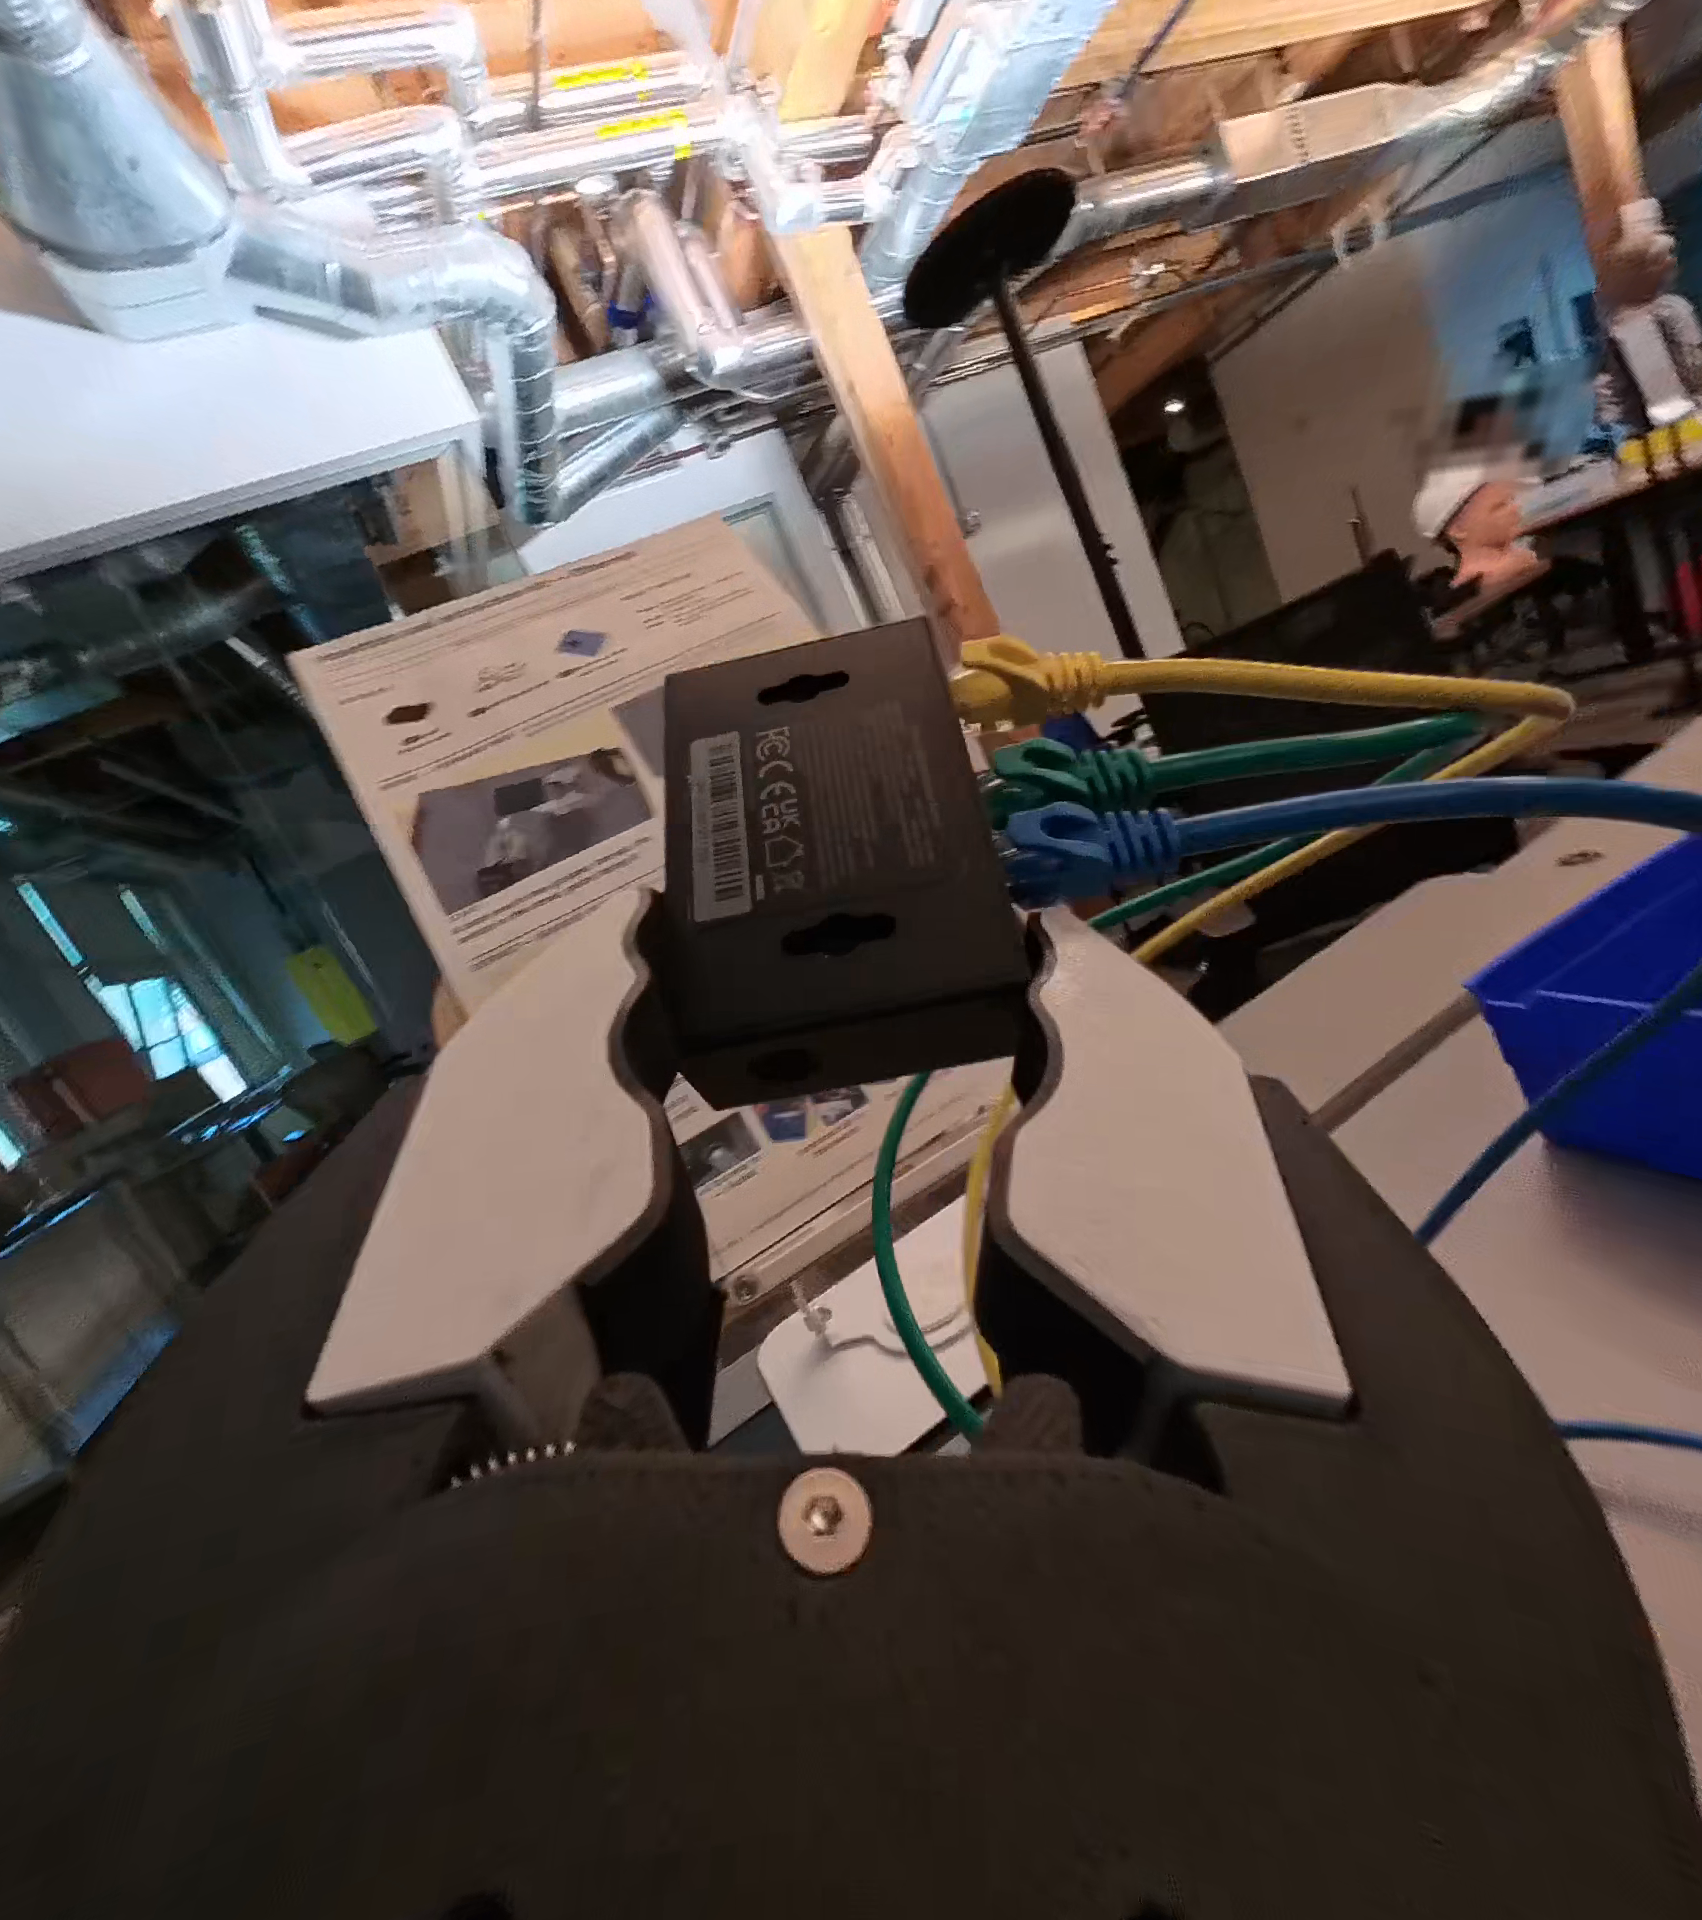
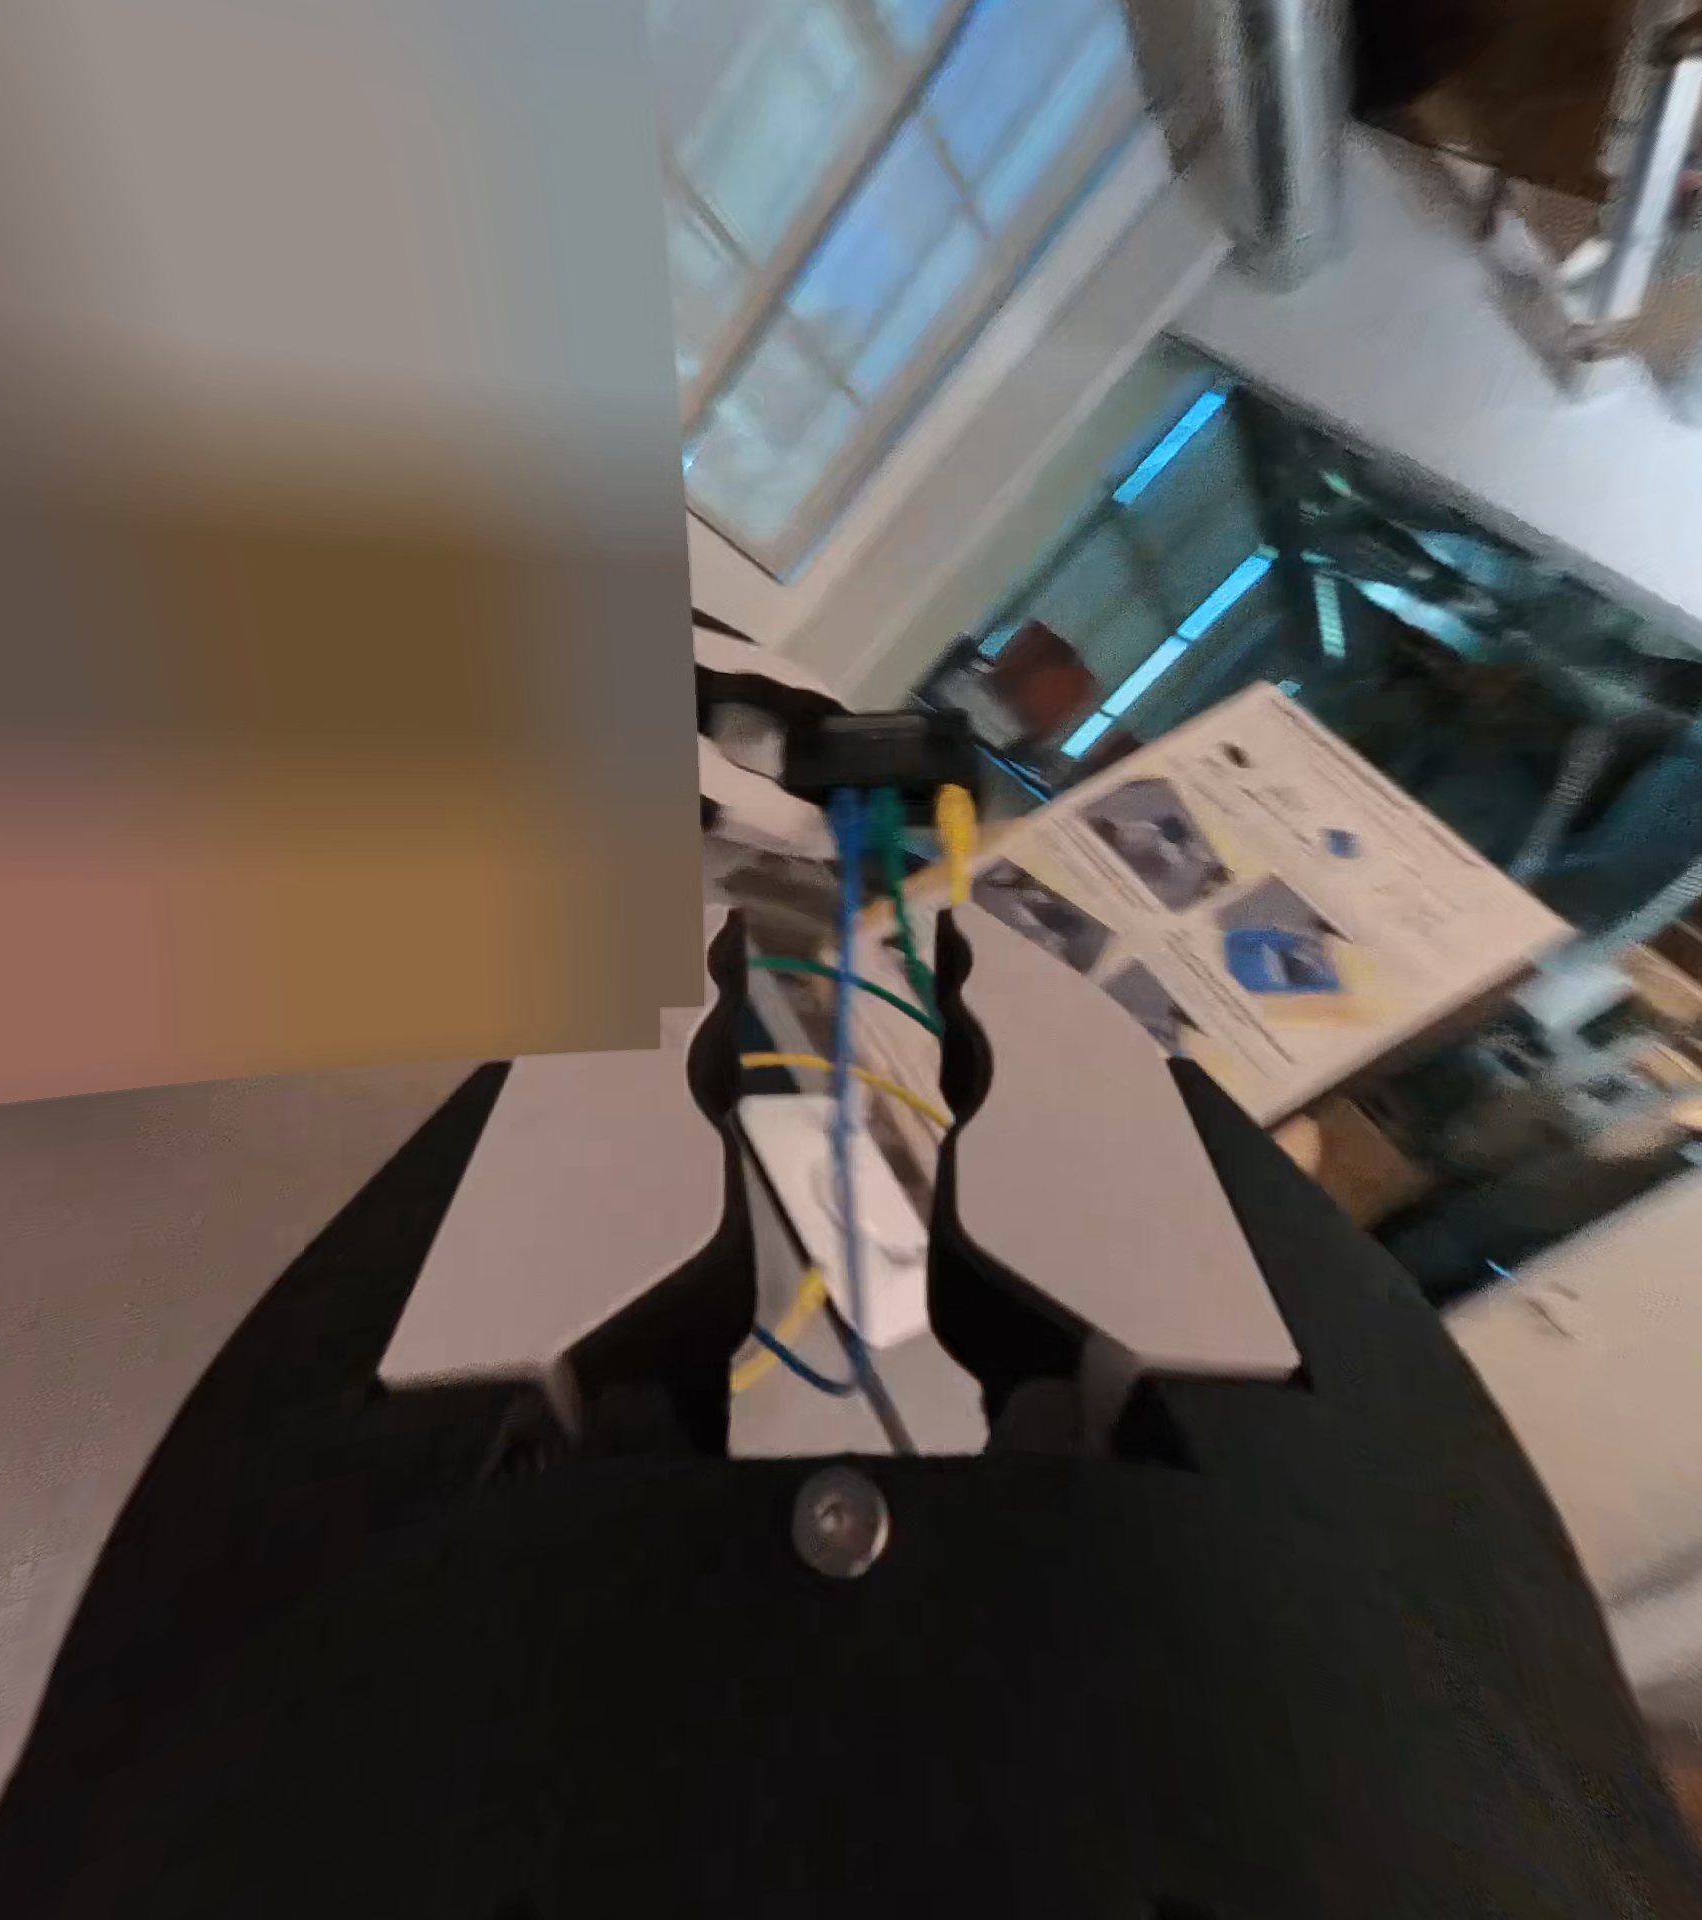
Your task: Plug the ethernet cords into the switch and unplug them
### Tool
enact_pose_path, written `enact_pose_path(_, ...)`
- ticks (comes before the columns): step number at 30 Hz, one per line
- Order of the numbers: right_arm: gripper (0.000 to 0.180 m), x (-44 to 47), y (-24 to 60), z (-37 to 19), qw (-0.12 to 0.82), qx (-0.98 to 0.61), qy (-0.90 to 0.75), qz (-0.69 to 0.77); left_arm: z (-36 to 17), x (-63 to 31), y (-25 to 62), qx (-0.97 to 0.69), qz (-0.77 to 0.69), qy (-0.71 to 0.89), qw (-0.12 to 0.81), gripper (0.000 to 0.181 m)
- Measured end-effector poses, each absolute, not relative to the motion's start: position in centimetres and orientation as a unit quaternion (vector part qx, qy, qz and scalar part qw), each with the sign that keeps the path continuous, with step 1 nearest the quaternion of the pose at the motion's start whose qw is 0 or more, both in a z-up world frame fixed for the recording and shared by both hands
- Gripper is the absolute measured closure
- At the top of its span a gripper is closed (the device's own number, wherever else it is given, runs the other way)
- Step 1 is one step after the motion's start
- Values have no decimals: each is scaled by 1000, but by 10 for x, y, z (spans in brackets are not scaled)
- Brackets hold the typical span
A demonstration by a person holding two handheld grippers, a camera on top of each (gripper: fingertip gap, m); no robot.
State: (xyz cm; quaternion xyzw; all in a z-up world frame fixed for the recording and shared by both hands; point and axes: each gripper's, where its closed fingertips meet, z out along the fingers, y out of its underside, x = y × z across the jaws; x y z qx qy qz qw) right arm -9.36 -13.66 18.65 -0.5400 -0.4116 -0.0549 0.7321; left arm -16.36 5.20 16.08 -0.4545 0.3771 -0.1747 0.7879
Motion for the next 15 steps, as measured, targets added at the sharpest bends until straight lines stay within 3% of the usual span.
enact_pose_path(4, 102, -66, -90, 161, 699, -601, -386, -37, 160, -149, 42, -438, -159, 402, 788, 118)
enact_pose_path(12, 91, -60, -61, 112, 625, -662, -411, 43, 161, -133, 24, -414, -128, 440, 786, 118)
enact_pose_path(15, 89, -50, -54, 98, 601, -674, -430, -18, 166, -137, 26, -426, -133, 421, 790, 118)
